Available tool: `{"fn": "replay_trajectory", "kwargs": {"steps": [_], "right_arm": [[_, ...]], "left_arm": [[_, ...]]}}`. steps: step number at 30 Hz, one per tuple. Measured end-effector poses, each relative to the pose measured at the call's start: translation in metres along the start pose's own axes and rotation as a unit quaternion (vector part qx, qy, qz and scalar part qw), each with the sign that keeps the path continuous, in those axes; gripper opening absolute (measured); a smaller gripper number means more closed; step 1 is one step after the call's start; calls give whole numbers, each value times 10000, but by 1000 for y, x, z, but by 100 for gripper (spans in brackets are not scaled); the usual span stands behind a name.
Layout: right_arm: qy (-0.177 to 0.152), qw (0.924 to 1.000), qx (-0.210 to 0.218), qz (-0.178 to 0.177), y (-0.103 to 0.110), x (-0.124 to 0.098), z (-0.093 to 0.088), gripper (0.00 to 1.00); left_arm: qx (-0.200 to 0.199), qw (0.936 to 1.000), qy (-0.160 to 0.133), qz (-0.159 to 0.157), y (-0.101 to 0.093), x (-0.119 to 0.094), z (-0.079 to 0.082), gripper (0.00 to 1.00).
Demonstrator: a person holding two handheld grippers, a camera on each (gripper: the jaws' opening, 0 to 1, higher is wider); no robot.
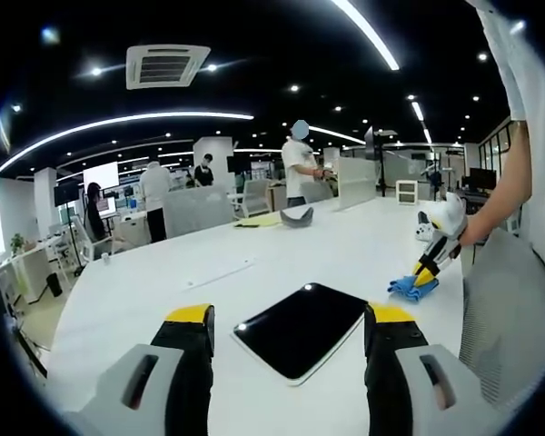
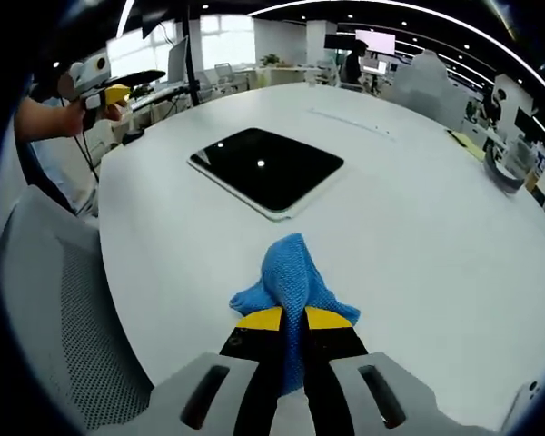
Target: Wipe the mirror surface with the cleaning cloth until all visible marks leave the cleaned area.
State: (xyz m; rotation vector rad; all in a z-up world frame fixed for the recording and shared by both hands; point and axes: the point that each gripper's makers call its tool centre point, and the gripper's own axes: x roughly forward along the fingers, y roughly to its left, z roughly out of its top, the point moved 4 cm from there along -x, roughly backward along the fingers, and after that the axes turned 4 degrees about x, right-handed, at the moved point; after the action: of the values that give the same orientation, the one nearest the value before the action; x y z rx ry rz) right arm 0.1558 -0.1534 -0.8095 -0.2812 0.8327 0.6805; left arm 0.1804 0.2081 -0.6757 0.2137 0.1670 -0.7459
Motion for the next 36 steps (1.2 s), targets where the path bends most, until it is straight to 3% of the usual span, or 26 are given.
{"fn": "replay_trajectory", "kwargs": {"steps": [9, 36], "right_arm": [[156, 9999, -10, 40, 5, 8, -15, 2], [26, 9998, -164, 108, 7, 8, -15, 10]], "left_arm": [[12, 10000, 21, -2, 2, 0, -1, 66], [22, 10000, 35, -19, 2, -1, -2, 66]]}}
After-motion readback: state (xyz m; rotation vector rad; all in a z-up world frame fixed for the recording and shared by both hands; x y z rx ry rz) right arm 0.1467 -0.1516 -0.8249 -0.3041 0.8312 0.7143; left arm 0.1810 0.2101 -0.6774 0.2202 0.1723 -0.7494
